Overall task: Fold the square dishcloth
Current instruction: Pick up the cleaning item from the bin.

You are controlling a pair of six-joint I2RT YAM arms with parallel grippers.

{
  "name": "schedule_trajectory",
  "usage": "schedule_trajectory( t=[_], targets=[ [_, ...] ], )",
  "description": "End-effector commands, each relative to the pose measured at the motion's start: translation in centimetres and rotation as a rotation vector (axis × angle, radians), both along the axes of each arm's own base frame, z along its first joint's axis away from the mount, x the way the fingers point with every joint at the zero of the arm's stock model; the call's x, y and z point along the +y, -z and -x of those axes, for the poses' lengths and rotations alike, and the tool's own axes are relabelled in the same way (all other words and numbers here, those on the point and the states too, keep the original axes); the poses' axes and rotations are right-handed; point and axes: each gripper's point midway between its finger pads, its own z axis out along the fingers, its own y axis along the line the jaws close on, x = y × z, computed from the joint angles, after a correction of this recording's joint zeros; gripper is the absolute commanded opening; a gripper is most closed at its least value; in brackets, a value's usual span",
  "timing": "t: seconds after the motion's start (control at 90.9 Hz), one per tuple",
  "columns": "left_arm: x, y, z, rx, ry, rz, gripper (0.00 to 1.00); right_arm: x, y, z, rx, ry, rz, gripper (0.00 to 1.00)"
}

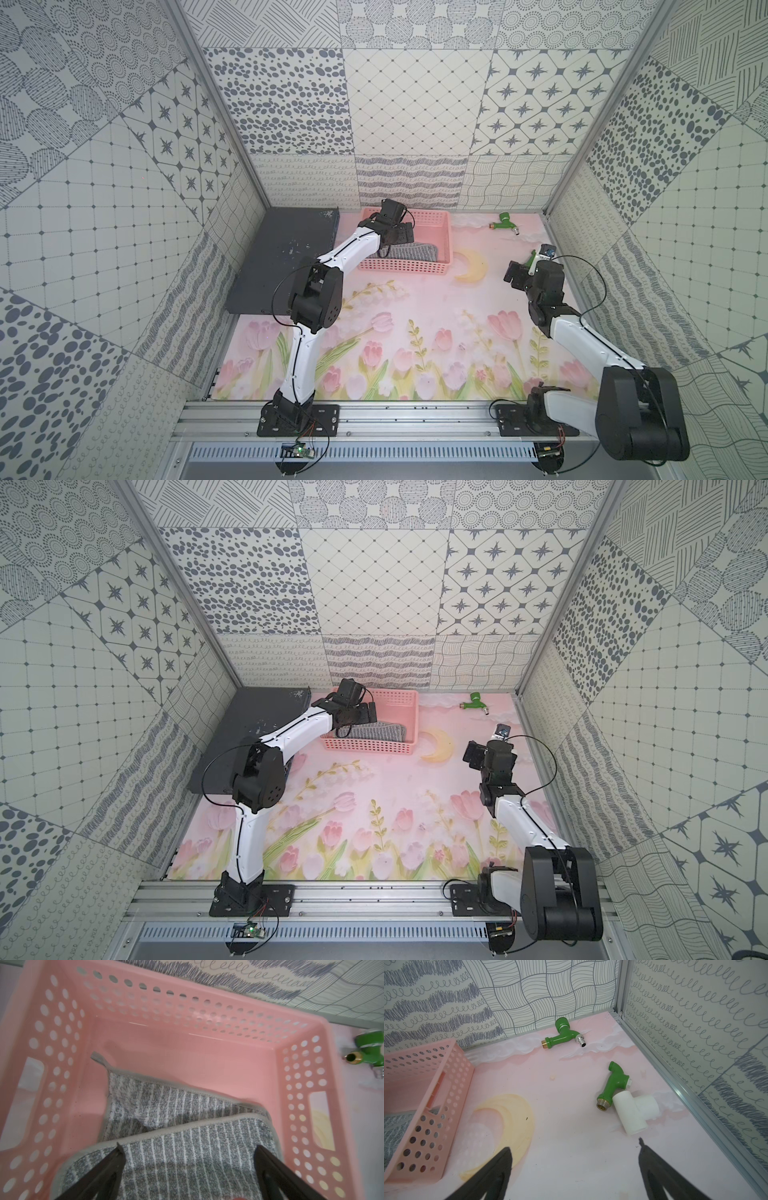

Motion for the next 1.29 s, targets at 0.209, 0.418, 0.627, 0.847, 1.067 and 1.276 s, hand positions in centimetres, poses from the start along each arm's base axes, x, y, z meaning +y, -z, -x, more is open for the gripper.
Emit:
schedule_trajectory(
  t=[0.209, 0.418, 0.627, 0.847, 1.067, 1.276],
  targets=[
    [5.0, 5.2, 2.5, 0.248, -0.136, -0.227, 0.99, 6.7, -2.1, -2.7, 0.020, -0.167, -0.045, 0.97],
    [5.3, 7.0, 2.3, 0.289, -0.142, -0.212, 0.98, 11.9, -1.5, -3.9, 0.089, -0.254, -0.079, 0.97],
    [6.4, 9.3, 2.4, 0.344, -0.177, -0.198, 0.87, 15.4, -1.1, -4.5, 0.120, -0.304, -0.099, 0.97],
    [8.5, 9.8, 1.4, 0.342, -0.257, -0.157, 0.40, 17.2, -0.3, -4.4, 0.153, -0.329, -0.111, 0.97],
    [12.1, 8.1, -0.3, 0.290, -0.371, -0.111, 0.09, 17.6, 0.2, -4.4, 0.179, -0.336, -0.130, 0.97],
    [15.8, 5.8, -1.1, 0.237, -0.485, -0.090, 0.00, 17.9, 0.9, -4.1, 0.204, -0.351, -0.139, 0.97]
  ],
)
